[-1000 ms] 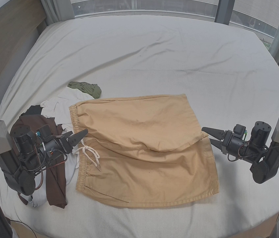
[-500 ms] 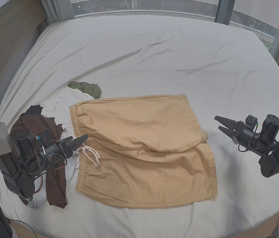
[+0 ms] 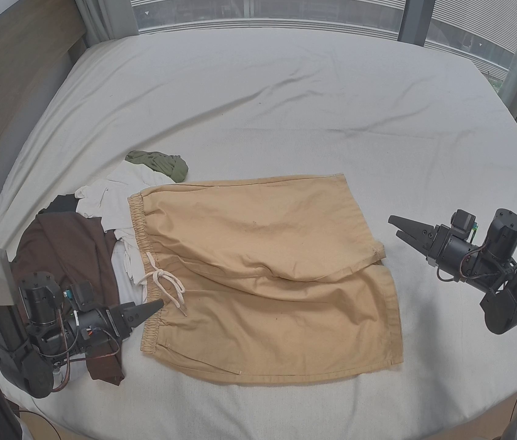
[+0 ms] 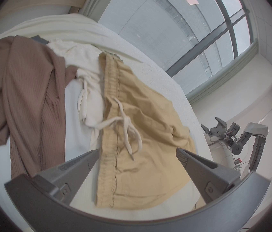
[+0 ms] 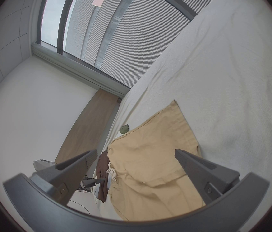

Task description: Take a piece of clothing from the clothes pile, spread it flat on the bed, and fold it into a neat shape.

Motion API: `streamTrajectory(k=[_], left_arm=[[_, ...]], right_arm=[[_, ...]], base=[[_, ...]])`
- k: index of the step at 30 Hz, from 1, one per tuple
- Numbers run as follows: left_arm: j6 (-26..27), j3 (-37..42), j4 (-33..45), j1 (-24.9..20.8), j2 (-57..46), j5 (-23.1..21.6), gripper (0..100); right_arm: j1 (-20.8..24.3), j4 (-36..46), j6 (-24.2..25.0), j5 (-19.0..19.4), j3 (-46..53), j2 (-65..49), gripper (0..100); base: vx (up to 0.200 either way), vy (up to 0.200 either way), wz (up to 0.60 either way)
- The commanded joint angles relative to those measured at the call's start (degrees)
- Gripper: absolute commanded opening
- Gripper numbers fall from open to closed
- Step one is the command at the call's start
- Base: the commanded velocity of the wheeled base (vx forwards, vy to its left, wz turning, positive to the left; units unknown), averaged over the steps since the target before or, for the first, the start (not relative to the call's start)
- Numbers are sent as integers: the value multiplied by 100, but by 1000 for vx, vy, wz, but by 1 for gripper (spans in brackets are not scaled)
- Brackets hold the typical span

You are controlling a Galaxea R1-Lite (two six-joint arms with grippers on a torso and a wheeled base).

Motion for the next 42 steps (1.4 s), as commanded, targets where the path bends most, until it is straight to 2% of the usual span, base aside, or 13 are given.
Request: streamTrajectory(k=[1, 8, 37, 38, 42], left_arm=[[15, 209, 3, -81, 224, 8, 100], [437, 262, -6, -46, 699, 8, 100], [410, 69, -15, 113, 1332, -10, 100], [410, 69, -15, 113, 1323, -10, 0], [410, 86, -15, 113, 1314, -19, 0]], right_arm=[[14, -1, -11, -1, 4, -99, 100], [-21, -1, -2, -10, -22, -82, 100], [5, -1, -11, -10, -13, -73, 100], [5, -1, -11, -10, -4, -73, 100], [5, -1, -19, -10, 22, -64, 100]], base=[[0, 0, 0], [0, 0, 0], [0, 0, 0], [0, 0, 0], [0, 0, 0]])
